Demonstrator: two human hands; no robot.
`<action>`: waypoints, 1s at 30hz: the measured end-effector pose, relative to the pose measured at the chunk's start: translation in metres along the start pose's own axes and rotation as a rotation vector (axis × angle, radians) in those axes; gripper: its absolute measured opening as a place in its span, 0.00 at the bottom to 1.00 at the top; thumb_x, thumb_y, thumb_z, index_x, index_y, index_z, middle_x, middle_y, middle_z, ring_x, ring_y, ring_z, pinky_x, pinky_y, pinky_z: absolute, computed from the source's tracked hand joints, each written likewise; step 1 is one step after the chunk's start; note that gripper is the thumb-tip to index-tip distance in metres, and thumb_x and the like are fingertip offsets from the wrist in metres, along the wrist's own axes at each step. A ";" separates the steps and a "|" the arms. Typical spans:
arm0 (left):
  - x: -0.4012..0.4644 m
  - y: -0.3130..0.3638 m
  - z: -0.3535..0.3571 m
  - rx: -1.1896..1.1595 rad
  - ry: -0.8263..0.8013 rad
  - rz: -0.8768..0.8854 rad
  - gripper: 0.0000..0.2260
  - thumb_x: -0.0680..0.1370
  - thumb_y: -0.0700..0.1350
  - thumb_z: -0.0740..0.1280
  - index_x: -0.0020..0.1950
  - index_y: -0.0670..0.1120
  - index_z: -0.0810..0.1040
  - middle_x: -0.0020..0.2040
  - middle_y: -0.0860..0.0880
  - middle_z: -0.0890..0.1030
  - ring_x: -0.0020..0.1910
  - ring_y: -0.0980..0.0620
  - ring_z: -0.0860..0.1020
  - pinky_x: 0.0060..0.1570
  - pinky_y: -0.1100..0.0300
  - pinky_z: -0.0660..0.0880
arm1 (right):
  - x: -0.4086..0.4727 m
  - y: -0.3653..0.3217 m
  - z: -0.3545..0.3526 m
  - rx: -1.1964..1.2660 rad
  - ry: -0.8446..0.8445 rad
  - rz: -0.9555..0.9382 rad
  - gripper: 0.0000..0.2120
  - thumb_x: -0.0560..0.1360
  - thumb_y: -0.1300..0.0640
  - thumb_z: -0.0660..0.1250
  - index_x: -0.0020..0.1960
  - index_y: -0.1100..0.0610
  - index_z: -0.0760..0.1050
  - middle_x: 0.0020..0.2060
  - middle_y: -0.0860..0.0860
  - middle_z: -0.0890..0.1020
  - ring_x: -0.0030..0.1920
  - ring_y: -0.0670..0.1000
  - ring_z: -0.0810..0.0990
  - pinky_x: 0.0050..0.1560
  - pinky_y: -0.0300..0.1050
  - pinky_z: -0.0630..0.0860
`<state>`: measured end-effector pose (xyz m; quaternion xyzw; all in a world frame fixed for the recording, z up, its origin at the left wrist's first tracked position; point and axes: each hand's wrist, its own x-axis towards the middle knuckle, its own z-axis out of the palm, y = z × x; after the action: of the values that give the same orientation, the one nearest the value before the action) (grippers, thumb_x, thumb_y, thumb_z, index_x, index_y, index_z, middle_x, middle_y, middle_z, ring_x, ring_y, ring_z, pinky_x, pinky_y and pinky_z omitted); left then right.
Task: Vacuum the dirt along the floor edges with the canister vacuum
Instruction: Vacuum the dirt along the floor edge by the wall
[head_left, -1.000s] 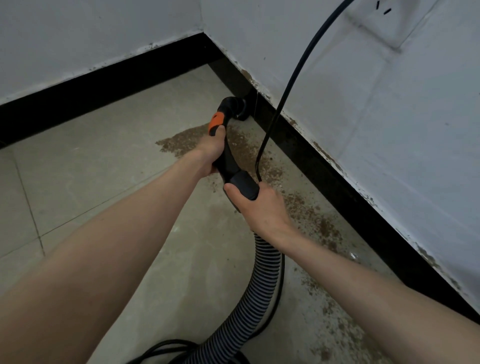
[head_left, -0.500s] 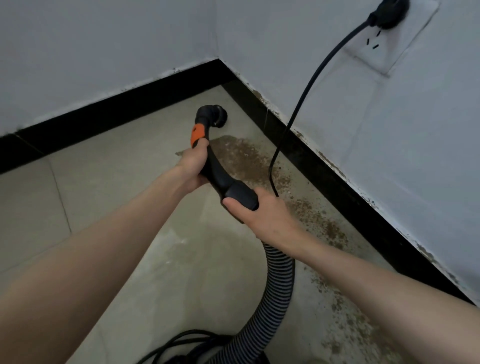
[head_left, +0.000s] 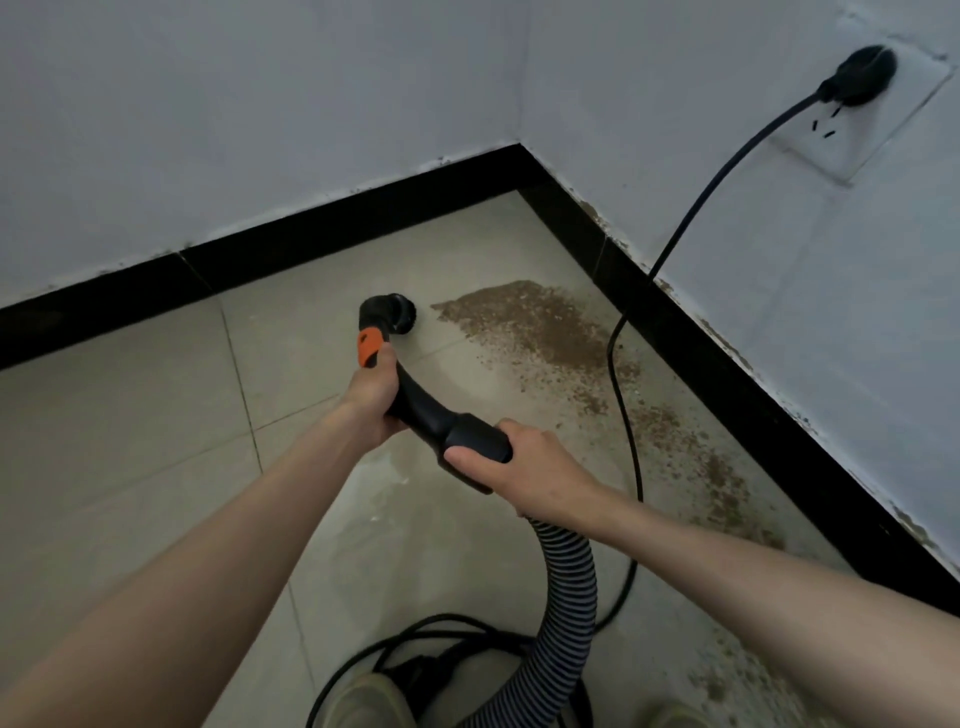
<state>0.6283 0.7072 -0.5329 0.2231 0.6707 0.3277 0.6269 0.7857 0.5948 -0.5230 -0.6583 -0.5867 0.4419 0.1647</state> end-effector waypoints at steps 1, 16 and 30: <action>0.000 -0.002 0.001 0.001 -0.004 -0.009 0.21 0.82 0.55 0.56 0.67 0.42 0.63 0.47 0.44 0.74 0.43 0.45 0.75 0.38 0.51 0.72 | 0.001 0.001 0.000 -0.001 -0.001 0.008 0.28 0.64 0.24 0.60 0.44 0.48 0.70 0.40 0.50 0.80 0.32 0.48 0.79 0.29 0.41 0.71; 0.017 -0.005 0.022 0.071 -0.046 -0.036 0.17 0.82 0.56 0.54 0.58 0.42 0.65 0.47 0.44 0.75 0.43 0.46 0.76 0.36 0.52 0.74 | 0.008 0.017 -0.003 0.027 0.031 0.061 0.26 0.69 0.29 0.64 0.47 0.52 0.72 0.41 0.51 0.79 0.34 0.50 0.79 0.32 0.44 0.73; 0.027 -0.007 0.038 0.107 -0.089 -0.016 0.18 0.82 0.57 0.54 0.57 0.42 0.64 0.49 0.43 0.76 0.46 0.45 0.77 0.44 0.49 0.75 | 0.009 0.027 -0.005 0.050 0.083 0.088 0.32 0.59 0.22 0.58 0.44 0.49 0.71 0.40 0.49 0.79 0.35 0.48 0.79 0.31 0.41 0.71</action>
<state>0.6638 0.7275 -0.5562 0.2652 0.6603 0.2764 0.6459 0.8061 0.5979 -0.5433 -0.6969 -0.5385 0.4358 0.1857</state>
